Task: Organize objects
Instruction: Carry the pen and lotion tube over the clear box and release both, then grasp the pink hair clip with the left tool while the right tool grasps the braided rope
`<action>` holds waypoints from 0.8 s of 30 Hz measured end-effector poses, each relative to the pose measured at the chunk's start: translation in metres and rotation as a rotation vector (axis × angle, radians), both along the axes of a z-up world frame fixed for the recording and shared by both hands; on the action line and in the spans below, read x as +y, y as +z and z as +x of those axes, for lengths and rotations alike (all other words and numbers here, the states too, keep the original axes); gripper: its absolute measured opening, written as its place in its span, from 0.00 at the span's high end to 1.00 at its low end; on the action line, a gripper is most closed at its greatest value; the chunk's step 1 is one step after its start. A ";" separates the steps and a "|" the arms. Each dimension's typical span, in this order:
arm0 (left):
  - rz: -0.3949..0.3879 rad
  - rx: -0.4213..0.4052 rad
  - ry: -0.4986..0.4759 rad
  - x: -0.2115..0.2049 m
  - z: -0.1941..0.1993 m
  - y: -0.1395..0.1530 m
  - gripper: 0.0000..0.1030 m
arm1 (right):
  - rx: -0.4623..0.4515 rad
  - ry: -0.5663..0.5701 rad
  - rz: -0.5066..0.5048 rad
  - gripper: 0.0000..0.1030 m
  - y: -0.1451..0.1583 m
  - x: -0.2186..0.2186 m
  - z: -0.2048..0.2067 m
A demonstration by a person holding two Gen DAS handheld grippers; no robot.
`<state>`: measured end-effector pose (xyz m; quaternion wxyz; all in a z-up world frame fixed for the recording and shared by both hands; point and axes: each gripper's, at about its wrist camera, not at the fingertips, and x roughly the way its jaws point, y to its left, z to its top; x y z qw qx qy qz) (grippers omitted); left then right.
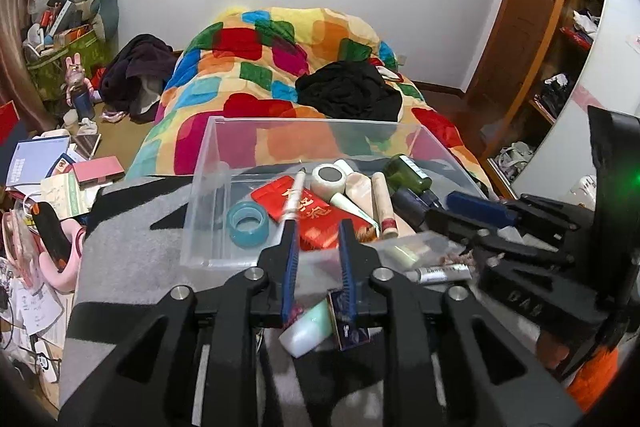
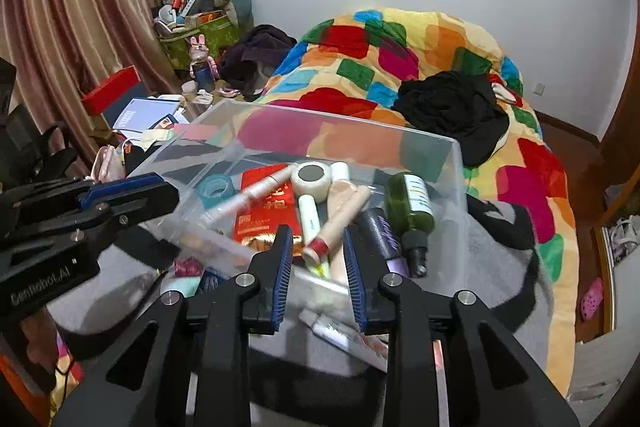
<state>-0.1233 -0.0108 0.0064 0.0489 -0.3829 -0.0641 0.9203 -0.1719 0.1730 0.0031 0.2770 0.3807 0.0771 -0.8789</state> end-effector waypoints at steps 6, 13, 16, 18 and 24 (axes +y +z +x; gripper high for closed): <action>-0.022 -0.014 -0.011 -0.005 0.023 -0.008 0.72 | 0.014 -0.029 0.000 0.72 0.003 0.033 0.016; -0.057 -0.128 0.004 -0.023 0.040 -0.049 0.71 | -0.001 -0.064 0.050 0.57 -0.014 0.071 0.028; -0.066 -0.179 0.011 -0.030 0.041 -0.066 0.71 | -0.037 -0.064 0.080 0.52 -0.030 0.081 0.031; -0.070 -0.198 0.011 -0.032 0.040 -0.074 0.71 | -0.055 -0.057 0.100 0.51 -0.038 0.081 0.031; -0.116 -0.175 0.012 -0.025 0.031 -0.077 0.70 | -0.065 -0.042 0.139 0.51 -0.052 0.070 0.024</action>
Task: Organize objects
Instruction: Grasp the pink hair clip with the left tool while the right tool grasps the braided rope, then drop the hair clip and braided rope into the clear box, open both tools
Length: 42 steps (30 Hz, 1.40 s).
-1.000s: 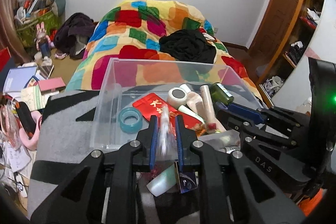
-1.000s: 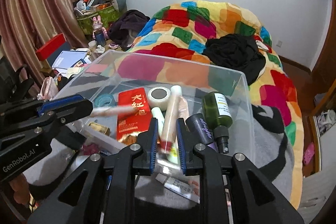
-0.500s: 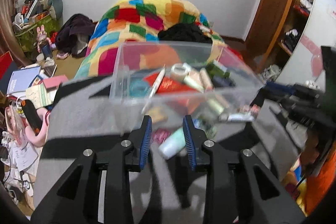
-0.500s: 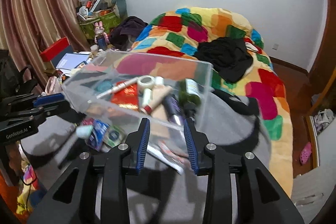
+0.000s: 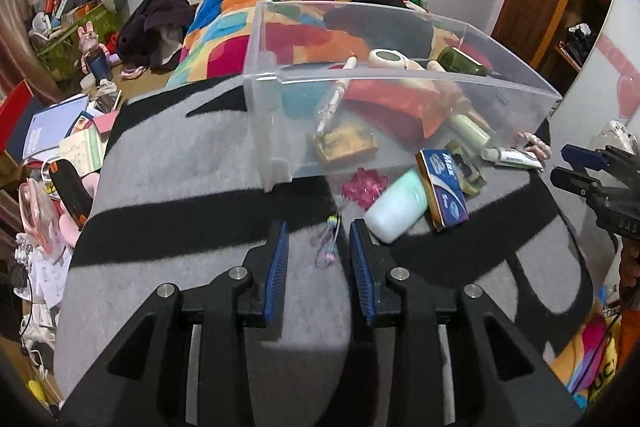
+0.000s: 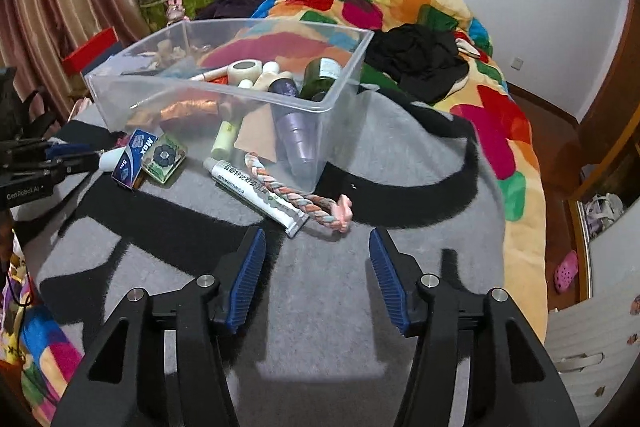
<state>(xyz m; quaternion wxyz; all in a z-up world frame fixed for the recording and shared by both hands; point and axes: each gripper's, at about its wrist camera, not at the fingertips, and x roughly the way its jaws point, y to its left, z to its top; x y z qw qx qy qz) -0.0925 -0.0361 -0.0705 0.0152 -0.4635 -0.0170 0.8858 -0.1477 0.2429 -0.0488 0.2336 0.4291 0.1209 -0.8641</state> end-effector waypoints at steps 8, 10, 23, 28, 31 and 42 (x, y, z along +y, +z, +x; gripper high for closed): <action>-0.016 0.038 0.011 -0.002 0.003 -0.001 0.96 | 0.029 -0.062 0.010 0.51 0.000 0.006 -0.012; -0.008 0.042 0.012 -0.003 0.009 0.000 0.96 | 0.032 -0.066 0.029 0.53 -0.003 0.002 -0.014; 0.034 0.093 0.024 -0.007 0.061 0.019 0.96 | 0.023 -0.109 -0.051 0.91 0.003 0.012 -0.016; 0.047 0.146 0.026 -0.009 0.068 0.040 0.96 | 0.048 -0.100 -0.105 0.91 0.021 0.014 -0.005; 0.051 0.180 0.020 -0.007 0.072 0.052 0.96 | 0.068 -0.085 -0.132 0.91 0.032 0.012 0.004; 0.083 0.262 0.013 -0.005 0.067 0.085 0.96 | 0.101 -0.030 -0.210 0.91 0.058 0.003 0.022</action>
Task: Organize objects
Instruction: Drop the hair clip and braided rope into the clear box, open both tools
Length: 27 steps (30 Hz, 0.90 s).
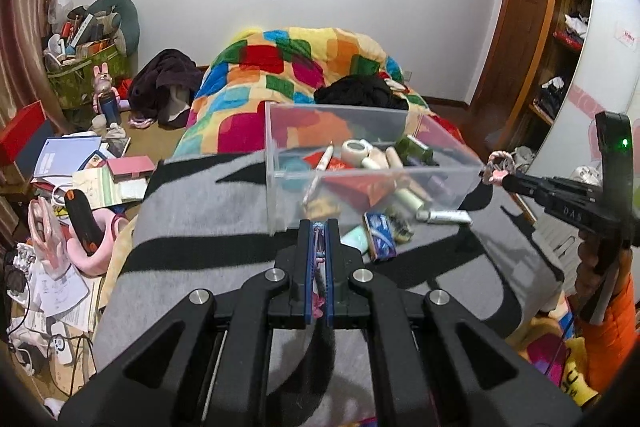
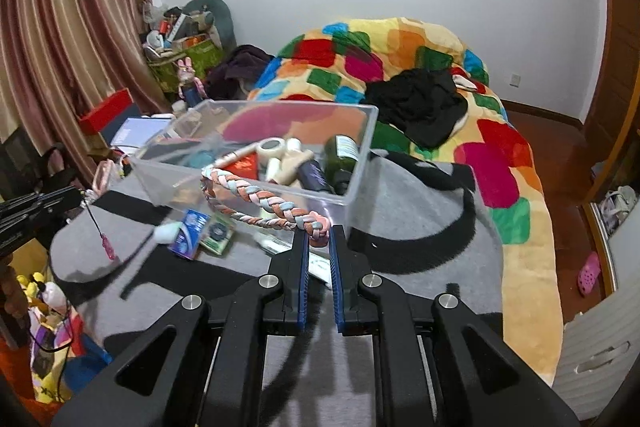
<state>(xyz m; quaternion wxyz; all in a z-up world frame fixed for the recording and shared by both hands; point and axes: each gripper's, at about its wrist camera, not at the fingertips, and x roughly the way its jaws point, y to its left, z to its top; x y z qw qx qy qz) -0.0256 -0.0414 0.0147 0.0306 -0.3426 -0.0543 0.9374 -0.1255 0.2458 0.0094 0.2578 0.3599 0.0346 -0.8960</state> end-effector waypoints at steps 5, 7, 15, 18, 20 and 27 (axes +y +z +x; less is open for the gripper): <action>0.025 0.033 -0.005 -0.001 -0.004 0.012 0.96 | 0.006 0.019 -0.030 0.91 0.008 -0.009 -0.002; 0.027 0.044 0.000 -0.001 -0.008 0.016 0.96 | 0.011 0.022 -0.035 0.91 0.010 -0.014 -0.003; 0.044 0.088 0.001 0.001 -0.029 0.035 0.96 | 0.009 0.025 -0.038 0.91 0.012 -0.033 -0.019; 0.060 0.110 0.006 -0.001 -0.037 0.044 0.96 | 0.002 0.016 -0.034 0.91 0.011 -0.039 -0.028; 0.072 0.127 0.022 -0.002 -0.042 0.048 0.96 | -0.002 0.008 -0.029 0.91 0.010 -0.041 -0.034; 0.100 0.114 0.065 -0.006 -0.078 0.040 0.96 | -0.051 -0.004 -0.013 0.91 -0.003 -0.057 -0.059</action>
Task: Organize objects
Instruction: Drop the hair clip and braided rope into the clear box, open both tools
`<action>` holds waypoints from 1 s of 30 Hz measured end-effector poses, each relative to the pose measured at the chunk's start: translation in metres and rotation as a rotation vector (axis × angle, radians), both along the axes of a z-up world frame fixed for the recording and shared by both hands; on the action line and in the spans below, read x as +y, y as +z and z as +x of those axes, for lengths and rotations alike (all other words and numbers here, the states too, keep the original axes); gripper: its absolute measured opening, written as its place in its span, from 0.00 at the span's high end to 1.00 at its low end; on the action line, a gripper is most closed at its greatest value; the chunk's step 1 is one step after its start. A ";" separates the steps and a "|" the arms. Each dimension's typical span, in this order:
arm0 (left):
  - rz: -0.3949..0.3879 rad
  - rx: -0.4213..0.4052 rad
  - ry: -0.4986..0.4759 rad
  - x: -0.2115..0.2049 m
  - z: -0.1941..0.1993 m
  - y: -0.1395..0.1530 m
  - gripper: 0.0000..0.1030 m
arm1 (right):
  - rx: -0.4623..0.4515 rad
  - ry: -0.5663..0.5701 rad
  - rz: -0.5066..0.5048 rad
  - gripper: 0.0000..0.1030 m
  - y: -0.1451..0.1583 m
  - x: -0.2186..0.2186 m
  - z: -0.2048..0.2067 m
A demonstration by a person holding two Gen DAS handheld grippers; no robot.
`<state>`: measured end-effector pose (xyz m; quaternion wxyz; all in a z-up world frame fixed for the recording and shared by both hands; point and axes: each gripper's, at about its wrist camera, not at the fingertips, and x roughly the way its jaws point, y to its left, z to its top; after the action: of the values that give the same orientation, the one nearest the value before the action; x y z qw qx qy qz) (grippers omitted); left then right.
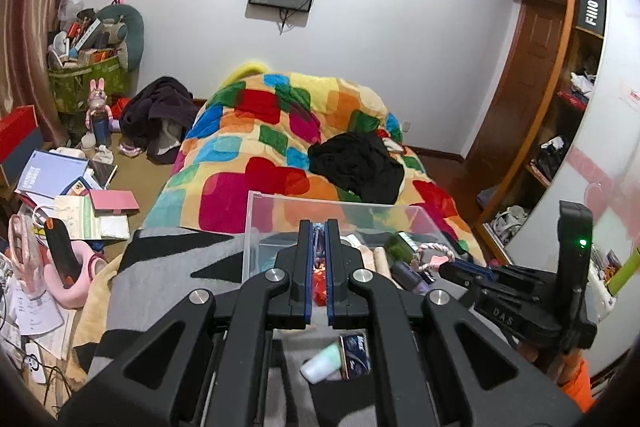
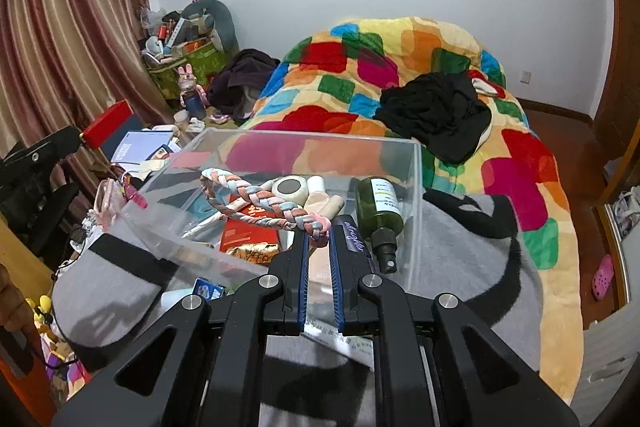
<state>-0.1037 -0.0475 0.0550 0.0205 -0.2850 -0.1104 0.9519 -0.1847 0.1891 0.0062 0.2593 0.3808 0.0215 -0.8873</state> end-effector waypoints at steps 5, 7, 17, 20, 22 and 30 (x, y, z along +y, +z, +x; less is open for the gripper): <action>0.020 -0.088 0.000 -0.004 -0.025 -0.025 0.96 | -0.033 0.035 0.038 0.91 -0.013 -0.012 -0.005; 0.020 -0.111 -0.002 -0.005 -0.029 -0.034 0.96 | -0.018 0.043 0.055 0.91 -0.013 -0.014 -0.003; 0.020 -0.160 -0.073 0.007 -0.021 -0.046 0.96 | -0.017 0.088 0.057 0.85 -0.006 -0.012 0.004; 0.005 -0.156 -0.092 0.011 -0.014 -0.043 0.94 | 0.002 0.106 0.060 0.79 -0.003 -0.008 0.014; -0.002 -0.155 -0.107 0.013 -0.008 -0.041 0.91 | 0.012 0.114 0.059 0.73 0.000 -0.005 0.019; -0.062 -0.209 -0.158 0.026 0.012 -0.059 0.67 | 0.060 0.139 0.129 0.53 -0.004 0.020 0.047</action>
<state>-0.0913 -0.0217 -0.0038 0.0750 -0.3910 -0.0597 0.9154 -0.1380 0.2089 0.0022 0.2946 0.3675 0.1129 -0.8749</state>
